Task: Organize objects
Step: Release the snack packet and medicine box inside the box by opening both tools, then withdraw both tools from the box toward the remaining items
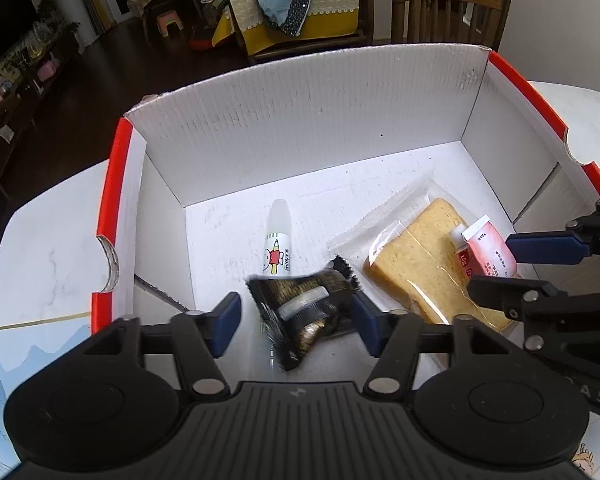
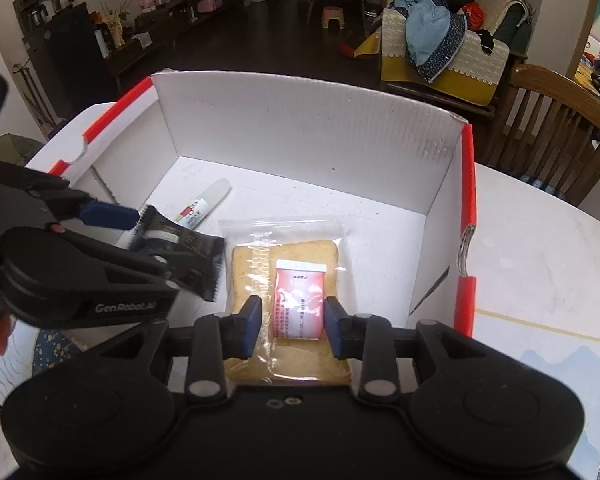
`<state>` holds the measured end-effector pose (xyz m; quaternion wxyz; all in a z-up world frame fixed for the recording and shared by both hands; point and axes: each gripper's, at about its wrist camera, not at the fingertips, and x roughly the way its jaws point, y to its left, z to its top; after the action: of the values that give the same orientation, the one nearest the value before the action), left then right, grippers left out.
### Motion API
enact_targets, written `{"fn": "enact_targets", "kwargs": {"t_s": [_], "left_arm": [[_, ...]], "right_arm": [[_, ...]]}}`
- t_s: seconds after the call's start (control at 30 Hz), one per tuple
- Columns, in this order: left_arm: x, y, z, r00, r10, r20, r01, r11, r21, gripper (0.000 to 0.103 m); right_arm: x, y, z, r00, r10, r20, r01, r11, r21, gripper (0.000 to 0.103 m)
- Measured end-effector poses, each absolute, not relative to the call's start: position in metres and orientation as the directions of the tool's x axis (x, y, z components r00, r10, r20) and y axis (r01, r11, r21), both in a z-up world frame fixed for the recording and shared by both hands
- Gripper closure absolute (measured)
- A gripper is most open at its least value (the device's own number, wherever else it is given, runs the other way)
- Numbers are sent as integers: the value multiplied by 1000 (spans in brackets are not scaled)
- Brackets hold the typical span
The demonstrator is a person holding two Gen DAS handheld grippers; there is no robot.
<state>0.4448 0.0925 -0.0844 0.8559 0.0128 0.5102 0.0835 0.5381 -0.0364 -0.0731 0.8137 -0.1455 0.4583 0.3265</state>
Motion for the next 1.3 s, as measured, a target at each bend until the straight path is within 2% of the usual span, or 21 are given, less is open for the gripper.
{"fn": "enact_targets", "kwargs": {"t_s": [0.93,1.03,1.13,1.3], "left_arm": [[353,81,11,654,110,-748,-142,990,21,41],[339,76,19,669,99,-737,-131,991,14,41],[326,71,27,683,85,-726,-121,993,2,32],[307,62,35,699,69,-711,-98,995,1,30]], "right_arm": [[471,-82,8,451,501,-739,-662,743,100,64],[461,-87,17,464,511,-724,-664,741,98,59],[451,-93,25,474,523,-708,-659,744,107,49],[432,-100,32,480,535,-695,-654,747,123,49]]}}
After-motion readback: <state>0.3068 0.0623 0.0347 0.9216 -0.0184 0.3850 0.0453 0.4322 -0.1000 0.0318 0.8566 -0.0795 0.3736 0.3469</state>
